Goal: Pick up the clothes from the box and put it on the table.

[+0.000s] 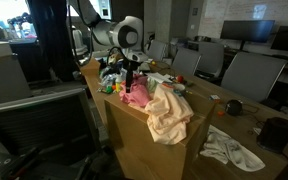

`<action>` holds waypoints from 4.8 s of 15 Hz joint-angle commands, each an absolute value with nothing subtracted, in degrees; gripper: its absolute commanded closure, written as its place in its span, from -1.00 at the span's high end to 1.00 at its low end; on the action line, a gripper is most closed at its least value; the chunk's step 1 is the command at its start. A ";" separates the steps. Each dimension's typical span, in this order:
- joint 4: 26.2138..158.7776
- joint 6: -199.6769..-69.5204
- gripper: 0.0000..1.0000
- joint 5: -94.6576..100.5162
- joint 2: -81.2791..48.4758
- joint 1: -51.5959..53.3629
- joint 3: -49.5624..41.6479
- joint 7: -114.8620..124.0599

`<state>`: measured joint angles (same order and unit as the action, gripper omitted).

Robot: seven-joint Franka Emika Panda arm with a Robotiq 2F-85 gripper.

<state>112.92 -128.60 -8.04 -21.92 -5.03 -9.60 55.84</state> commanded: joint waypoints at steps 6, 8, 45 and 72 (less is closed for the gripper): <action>112.51 -128.88 0.16 -9.41 -23.98 -4.75 -9.49 56.52; 112.28 -128.83 -0.16 -9.38 -23.94 -4.68 -9.41 56.50; 122.34 -94.14 -0.93 -12.67 5.21 1.71 1.27 -1.81; 125.72 -102.55 -0.93 -5.77 0.58 8.16 8.74 12.91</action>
